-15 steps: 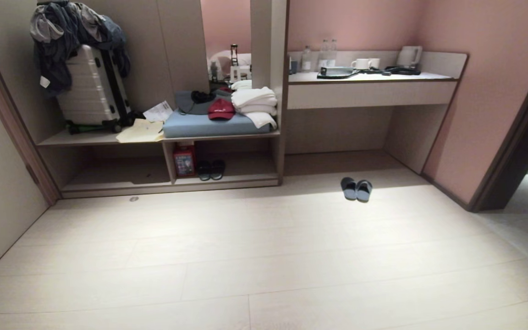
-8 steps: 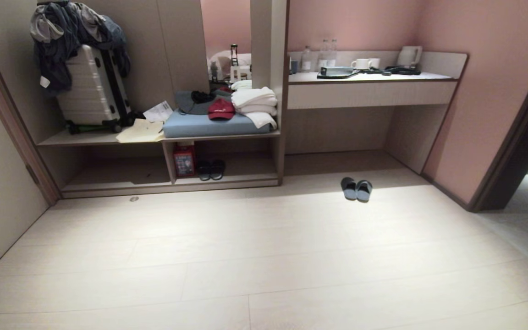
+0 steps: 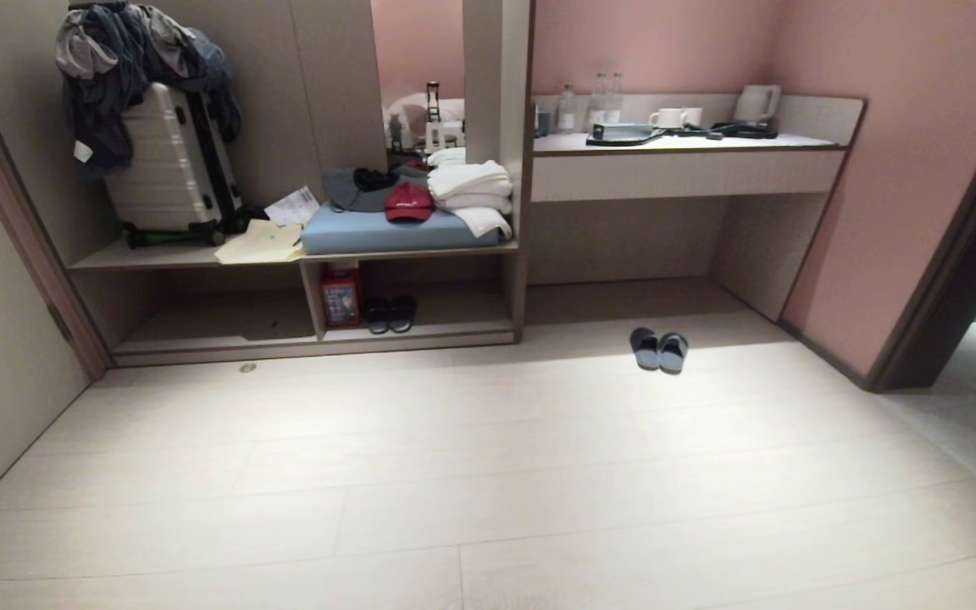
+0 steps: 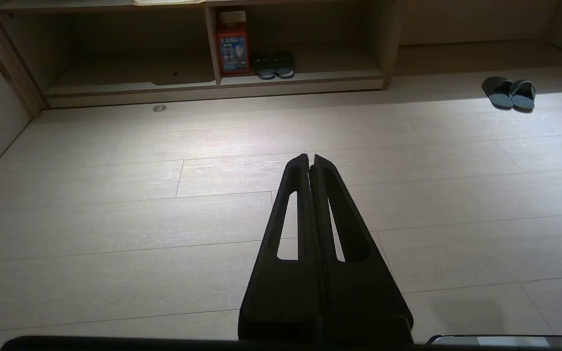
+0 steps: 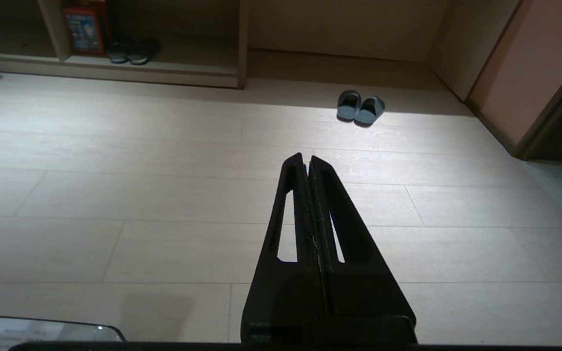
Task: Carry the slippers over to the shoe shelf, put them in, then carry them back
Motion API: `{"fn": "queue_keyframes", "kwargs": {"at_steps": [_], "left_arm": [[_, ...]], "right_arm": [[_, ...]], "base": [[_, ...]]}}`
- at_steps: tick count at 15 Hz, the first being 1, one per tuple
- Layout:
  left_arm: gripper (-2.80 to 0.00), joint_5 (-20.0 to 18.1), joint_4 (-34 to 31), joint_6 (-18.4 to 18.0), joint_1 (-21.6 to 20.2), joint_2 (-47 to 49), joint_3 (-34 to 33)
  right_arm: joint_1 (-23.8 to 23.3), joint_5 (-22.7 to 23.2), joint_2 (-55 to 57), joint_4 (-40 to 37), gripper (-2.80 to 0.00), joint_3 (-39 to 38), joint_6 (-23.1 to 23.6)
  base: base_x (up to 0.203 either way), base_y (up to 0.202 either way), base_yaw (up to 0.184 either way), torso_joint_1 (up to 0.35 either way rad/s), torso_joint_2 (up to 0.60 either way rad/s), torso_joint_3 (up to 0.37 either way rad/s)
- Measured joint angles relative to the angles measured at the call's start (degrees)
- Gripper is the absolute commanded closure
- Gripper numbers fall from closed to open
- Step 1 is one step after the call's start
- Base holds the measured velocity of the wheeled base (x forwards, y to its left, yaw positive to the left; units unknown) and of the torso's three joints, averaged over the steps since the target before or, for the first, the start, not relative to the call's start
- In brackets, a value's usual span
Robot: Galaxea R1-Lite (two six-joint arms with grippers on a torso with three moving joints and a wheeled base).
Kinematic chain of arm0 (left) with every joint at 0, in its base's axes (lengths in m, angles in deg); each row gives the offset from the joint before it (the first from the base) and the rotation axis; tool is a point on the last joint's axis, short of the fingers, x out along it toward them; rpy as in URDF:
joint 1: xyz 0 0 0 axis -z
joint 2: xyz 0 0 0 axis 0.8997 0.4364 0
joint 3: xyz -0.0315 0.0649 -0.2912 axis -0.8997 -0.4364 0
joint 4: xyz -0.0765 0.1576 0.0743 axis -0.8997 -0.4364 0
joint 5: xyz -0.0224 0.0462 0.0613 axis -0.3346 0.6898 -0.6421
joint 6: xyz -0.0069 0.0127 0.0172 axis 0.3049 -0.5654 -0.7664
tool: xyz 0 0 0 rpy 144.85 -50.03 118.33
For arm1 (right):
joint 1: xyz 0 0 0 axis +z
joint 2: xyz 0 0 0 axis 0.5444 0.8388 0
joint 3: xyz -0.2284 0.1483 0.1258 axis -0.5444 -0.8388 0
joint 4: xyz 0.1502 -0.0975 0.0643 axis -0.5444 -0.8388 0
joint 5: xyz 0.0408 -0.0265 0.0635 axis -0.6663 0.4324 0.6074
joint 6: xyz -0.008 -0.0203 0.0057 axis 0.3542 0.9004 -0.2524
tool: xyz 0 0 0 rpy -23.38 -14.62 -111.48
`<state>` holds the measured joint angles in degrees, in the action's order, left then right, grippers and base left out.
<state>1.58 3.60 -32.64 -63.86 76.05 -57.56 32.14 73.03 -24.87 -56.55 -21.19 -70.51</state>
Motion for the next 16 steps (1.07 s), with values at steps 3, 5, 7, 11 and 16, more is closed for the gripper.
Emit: {"fn": "queue_keyframes", "kwargs": {"at_steps": [3, 5, 7, 11, 16], "left_arm": [[0.00, 0.00, -0.04, -0.12, 0.00, 0.00, 0.00], [0.00, 0.00, -0.02, -0.10, 0.00, 0.00, 0.00], [0.00, 0.00, -0.07, -0.10, 0.00, 0.00, 0.00], [0.00, 0.00, -0.02, -0.05, 0.00, 0.00, 0.00], [0.00, 0.00, -0.02, -0.04, 0.00, 0.00, 0.00]], "right_arm": [[0.02, 0.00, 0.00, -0.01, 0.00, 0.00, 0.00], [0.02, -0.02, 0.00, -0.01, 0.00, 0.00, 0.02], [0.02, -0.02, 0.00, -0.03, 0.00, 0.00, 0.02], [0.05, 0.01, 0.00, -0.07, 0.00, 0.00, 0.06], [0.07, 0.01, 0.00, -0.06, 0.00, 0.00, 0.08]], "base": [[0.000, 0.000, 0.000, 0.000, 0.00, 0.000], [0.000, 0.000, 0.000, 0.000, 0.00, 0.000], [0.000, 0.000, 0.000, 0.000, 0.00, 0.000], [0.000, 0.000, 0.000, 0.000, 0.00, 0.000], [0.000, 0.000, 0.000, 0.000, 0.00, 0.000]]}}
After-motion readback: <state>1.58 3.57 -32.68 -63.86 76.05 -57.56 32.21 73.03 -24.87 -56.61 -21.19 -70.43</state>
